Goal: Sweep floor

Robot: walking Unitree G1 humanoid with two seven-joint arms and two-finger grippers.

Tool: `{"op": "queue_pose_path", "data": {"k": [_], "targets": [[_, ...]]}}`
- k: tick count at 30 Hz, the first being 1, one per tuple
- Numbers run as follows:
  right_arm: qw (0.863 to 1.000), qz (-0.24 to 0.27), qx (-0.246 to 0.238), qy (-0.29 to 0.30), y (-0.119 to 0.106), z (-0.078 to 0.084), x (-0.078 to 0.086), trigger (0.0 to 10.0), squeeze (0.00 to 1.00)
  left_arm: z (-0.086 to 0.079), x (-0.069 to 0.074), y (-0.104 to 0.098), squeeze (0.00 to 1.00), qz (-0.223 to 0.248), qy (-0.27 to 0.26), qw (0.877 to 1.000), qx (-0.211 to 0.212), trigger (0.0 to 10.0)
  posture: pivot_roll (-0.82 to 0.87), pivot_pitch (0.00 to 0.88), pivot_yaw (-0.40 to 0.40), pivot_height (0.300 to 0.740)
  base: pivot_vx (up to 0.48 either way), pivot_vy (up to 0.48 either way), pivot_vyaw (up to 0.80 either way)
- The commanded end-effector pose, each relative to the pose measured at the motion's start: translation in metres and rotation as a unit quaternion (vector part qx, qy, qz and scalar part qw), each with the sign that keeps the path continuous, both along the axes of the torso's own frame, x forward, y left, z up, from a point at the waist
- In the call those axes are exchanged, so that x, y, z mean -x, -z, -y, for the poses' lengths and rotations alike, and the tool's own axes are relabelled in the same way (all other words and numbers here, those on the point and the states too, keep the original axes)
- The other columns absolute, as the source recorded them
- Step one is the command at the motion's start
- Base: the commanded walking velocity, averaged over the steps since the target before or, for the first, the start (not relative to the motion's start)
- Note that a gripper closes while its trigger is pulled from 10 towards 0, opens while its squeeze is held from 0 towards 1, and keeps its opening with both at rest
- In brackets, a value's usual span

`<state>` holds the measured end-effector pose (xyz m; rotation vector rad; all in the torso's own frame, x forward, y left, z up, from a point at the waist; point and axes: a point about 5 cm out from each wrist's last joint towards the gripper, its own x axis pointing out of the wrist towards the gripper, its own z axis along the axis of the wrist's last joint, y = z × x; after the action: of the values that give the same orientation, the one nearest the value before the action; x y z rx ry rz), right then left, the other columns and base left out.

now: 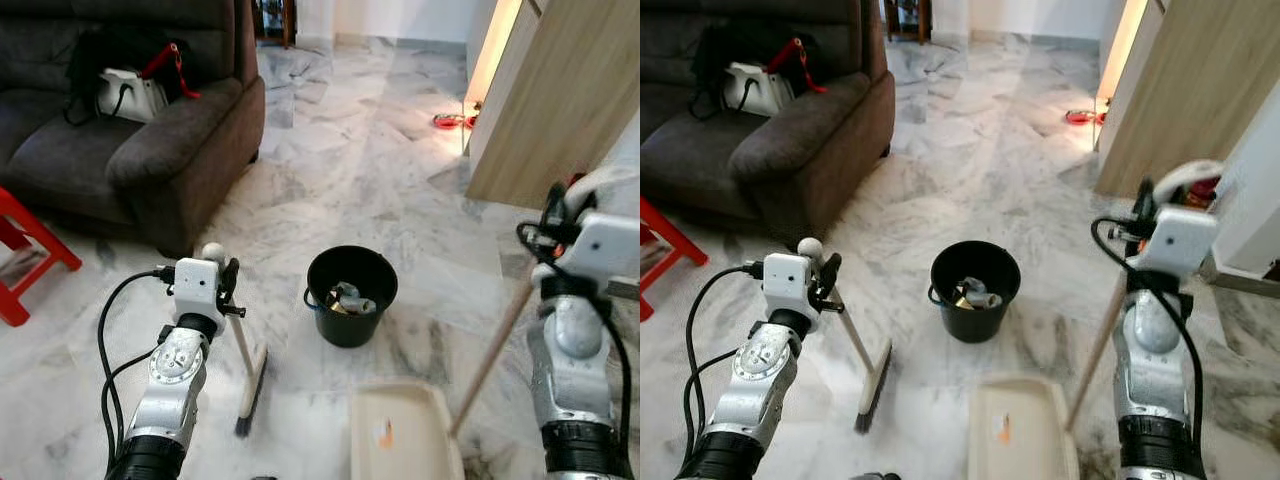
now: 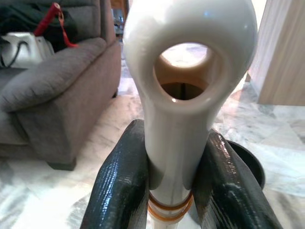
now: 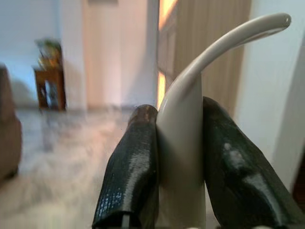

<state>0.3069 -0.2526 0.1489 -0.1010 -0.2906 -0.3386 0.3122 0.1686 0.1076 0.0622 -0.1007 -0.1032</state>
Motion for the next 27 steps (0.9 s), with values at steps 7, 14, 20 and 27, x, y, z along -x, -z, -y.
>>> {"op": "queue_pose_path", "data": {"k": [7,14,20,27], "targets": [[0.998,0.0,-0.062,-0.023,0.021,-0.006,-0.001,10.0,0.0,0.001,-0.005,-0.012,0.0,0.022,0.005,1.0,0.004,10.0,0.15,0.091,-0.014,0.74,0.0,0.0,0.0],[0.993,0.034,-0.098,-0.054,0.023,-0.02,-0.005,10.0,0.0,0.014,-0.006,-0.013,0.0,0.02,0.03,0.999,0.026,10.0,0.16,0.107,-0.011,0.74,0.0,0.0,0.0],[0.986,0.083,-0.119,-0.081,0.009,-0.033,-0.013,10.0,0.0,0.018,-0.009,-0.017,0.0,0.021,0.044,0.998,0.031,10.0,0.15,0.113,-0.006,0.74,0.0,0.0,0.0],[0.992,0.054,-0.099,-0.054,0.024,-0.03,-0.013,10.0,0.0,0.021,-0.011,-0.016,0.0,0.008,0.051,0.997,0.052,10.0,0.16,0.113,-0.007,0.74,0.0,0.0,0.0]]}}
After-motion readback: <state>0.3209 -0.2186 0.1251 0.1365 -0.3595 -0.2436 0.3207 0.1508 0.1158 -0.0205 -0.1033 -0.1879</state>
